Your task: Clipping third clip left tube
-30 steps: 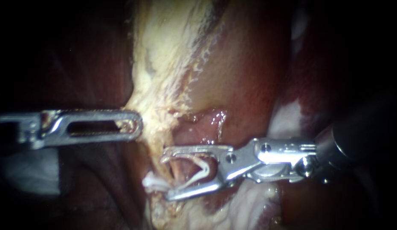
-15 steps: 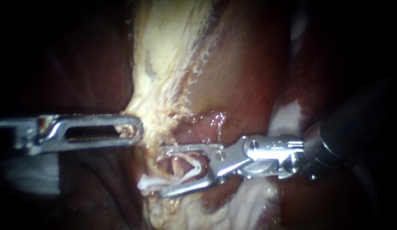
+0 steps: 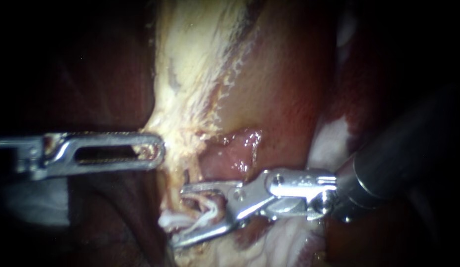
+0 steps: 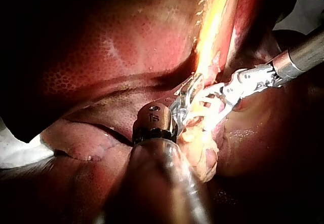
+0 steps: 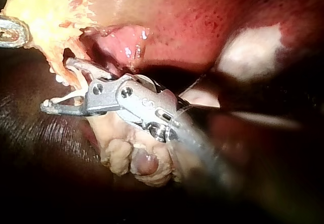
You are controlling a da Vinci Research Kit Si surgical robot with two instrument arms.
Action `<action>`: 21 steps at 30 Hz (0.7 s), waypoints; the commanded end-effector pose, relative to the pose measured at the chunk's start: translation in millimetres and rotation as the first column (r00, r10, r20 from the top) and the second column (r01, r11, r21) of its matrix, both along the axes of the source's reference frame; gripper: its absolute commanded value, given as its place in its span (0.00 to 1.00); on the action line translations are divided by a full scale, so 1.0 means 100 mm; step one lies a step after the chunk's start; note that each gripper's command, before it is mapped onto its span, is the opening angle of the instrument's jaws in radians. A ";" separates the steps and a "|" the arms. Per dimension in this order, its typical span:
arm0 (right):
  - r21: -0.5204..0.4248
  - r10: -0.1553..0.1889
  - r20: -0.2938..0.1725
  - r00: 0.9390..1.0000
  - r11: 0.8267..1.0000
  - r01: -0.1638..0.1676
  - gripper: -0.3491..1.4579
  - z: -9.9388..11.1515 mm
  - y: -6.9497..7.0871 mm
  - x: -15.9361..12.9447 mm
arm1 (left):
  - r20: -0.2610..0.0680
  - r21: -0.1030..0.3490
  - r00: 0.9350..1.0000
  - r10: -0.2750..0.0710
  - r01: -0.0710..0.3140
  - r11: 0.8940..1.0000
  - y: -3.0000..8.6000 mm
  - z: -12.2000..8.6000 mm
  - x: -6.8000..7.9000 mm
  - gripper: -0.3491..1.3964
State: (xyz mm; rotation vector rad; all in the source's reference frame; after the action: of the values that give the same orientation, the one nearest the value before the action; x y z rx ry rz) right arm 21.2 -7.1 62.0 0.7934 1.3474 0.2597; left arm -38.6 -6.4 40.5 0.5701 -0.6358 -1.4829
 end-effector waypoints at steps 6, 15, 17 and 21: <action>0.021 -0.001 -0.025 1.000 1.000 0.002 0.52 -0.001 0.000 0.003 | 0.000 0.000 1.000 0.000 0.000 1.000 0.000 0.001 0.000 0.00; 0.076 0.004 -0.089 0.996 0.997 0.003 0.52 -0.008 0.005 0.014 | 0.000 0.000 1.000 0.000 0.000 1.000 -0.001 0.002 -0.001 0.00; 0.086 0.012 -0.101 0.995 0.996 -0.003 0.52 -0.010 0.007 0.019 | 0.000 -0.001 1.000 0.000 0.000 1.000 -0.001 0.002 -0.001 0.00; 0.112 0.020 -0.132 0.991 0.994 -0.005 0.52 -0.014 0.010 0.025 | 0.001 0.000 1.000 0.001 -0.001 1.000 -0.002 0.004 -0.002 0.00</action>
State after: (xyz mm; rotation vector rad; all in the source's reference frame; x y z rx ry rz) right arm 23.8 -6.0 60.6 0.9170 1.4780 0.3029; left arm -38.8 -6.6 40.8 0.5709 -0.6363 -1.4819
